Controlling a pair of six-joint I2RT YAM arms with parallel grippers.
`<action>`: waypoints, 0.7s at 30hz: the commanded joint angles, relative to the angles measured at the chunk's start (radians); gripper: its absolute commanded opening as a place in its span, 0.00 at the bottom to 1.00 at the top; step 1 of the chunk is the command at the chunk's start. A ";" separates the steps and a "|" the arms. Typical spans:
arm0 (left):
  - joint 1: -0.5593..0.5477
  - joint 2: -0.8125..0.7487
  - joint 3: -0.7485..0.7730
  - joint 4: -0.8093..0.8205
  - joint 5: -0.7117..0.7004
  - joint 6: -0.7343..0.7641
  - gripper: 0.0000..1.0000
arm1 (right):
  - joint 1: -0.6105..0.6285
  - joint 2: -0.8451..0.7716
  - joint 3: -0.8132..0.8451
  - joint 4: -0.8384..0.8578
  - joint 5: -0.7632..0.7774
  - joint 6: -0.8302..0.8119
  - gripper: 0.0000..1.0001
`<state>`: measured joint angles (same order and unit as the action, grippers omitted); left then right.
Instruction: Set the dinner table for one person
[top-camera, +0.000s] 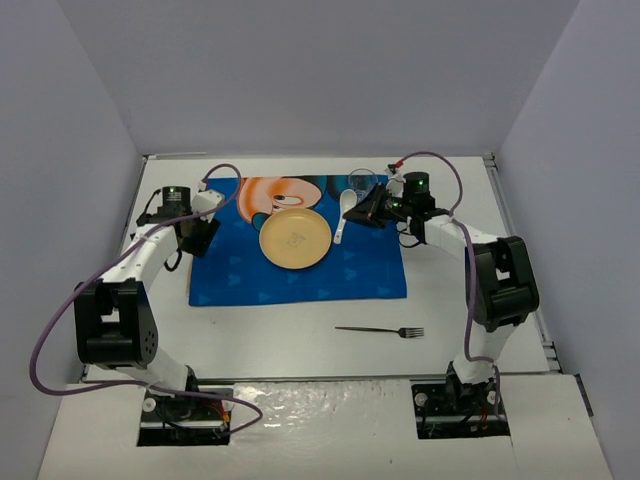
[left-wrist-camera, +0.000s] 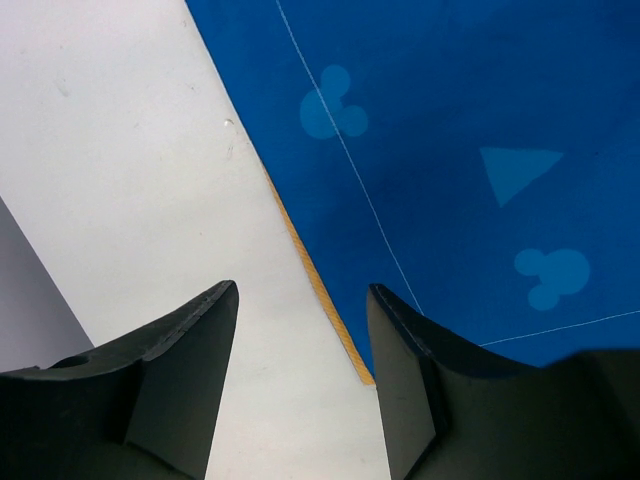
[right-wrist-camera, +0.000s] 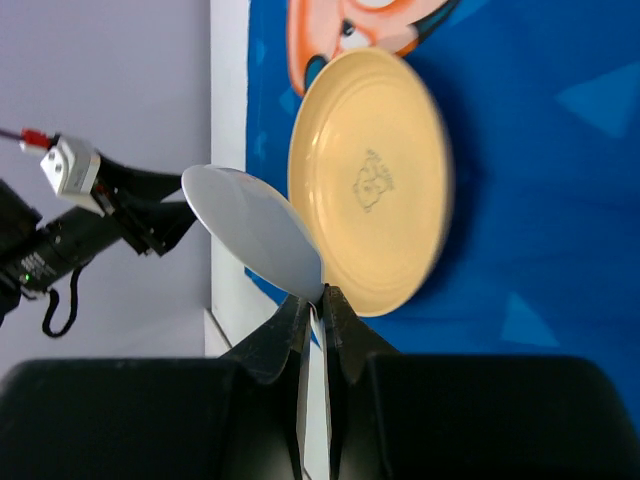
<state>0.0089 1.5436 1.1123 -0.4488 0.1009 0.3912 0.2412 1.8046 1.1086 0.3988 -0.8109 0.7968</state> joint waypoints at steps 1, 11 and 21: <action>-0.037 0.009 0.072 0.002 -0.016 0.002 0.51 | -0.060 -0.062 -0.035 0.122 0.022 0.069 0.00; -0.043 0.029 0.069 0.018 -0.020 0.007 0.51 | -0.080 0.016 -0.012 0.059 -0.077 -0.049 0.00; -0.042 0.019 0.042 0.056 -0.031 0.014 0.51 | -0.086 0.098 0.028 -0.140 -0.071 -0.258 0.00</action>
<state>-0.0326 1.5932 1.1371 -0.4503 0.0840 0.3920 0.1627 1.8913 1.0851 0.3096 -0.8421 0.6459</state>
